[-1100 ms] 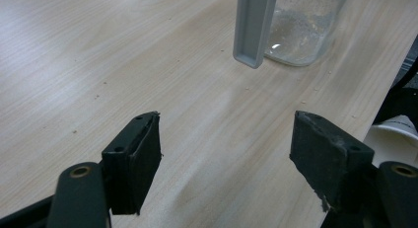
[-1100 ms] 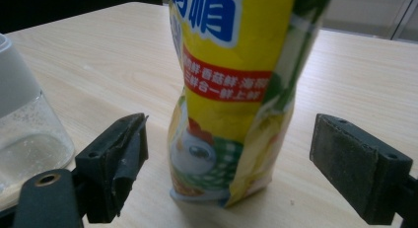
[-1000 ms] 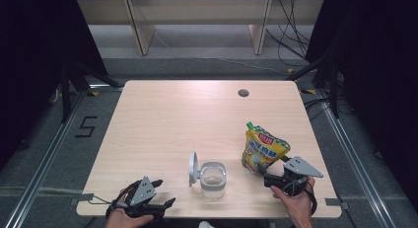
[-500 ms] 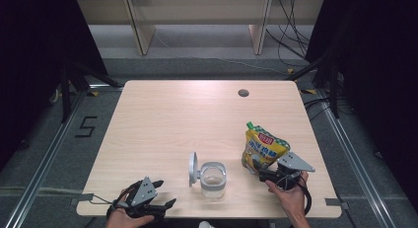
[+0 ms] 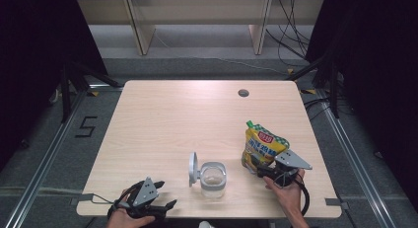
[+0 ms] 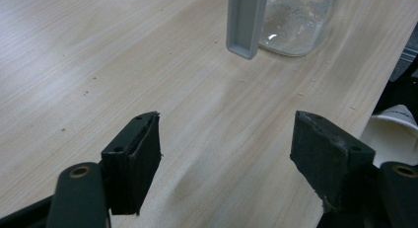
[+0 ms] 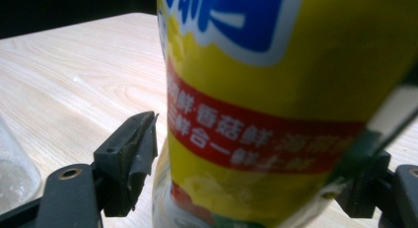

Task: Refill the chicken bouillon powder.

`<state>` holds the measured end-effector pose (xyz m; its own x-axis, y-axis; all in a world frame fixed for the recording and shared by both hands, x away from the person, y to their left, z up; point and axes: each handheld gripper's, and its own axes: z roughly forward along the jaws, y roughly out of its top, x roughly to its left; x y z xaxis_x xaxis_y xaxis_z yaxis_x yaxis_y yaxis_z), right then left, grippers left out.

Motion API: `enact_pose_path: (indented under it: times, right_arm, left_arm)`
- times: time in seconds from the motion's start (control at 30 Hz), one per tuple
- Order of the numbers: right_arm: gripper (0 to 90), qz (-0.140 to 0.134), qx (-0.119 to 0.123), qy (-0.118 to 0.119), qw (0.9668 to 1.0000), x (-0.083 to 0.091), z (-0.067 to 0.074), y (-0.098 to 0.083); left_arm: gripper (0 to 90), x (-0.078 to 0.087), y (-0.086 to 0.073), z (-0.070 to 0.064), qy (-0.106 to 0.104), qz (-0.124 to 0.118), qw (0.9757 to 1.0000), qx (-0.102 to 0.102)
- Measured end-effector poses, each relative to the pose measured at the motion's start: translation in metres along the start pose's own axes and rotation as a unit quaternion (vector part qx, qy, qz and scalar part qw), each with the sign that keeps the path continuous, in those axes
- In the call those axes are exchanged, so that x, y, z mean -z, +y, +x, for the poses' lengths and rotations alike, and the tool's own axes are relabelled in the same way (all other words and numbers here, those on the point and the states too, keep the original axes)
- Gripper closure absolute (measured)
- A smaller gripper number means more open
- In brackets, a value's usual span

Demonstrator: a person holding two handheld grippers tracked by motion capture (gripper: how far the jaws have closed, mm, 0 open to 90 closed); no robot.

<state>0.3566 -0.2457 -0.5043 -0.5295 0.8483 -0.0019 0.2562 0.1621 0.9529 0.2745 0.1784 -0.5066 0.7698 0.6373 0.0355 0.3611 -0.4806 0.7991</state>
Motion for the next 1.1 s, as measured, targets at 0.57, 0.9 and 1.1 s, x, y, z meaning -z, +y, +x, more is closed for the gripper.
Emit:
enact_pose_path:
  times: [0.57, 0.9, 1.1]
  right_arm:
    - [30.9, -0.029, -0.028, 0.020, 0.9990, -0.011, -0.003, -0.003]
    - [38.1, -0.041, -0.018, 0.032, 0.9985, -0.016, -0.005, -0.002]
    - [40.3, -0.046, -0.017, 0.035, 0.9982, -0.019, -0.005, -0.003]
  left_arm:
    - [26.5, 0.000, 0.001, 0.000, -0.003, 0.004, 0.9999, -0.009]
    - [26.5, 0.000, 0.001, 0.001, 0.000, 0.008, 0.9999, -0.015]
    - [26.6, -0.001, 0.001, 0.000, 0.000, 0.008, 0.9999, -0.012]
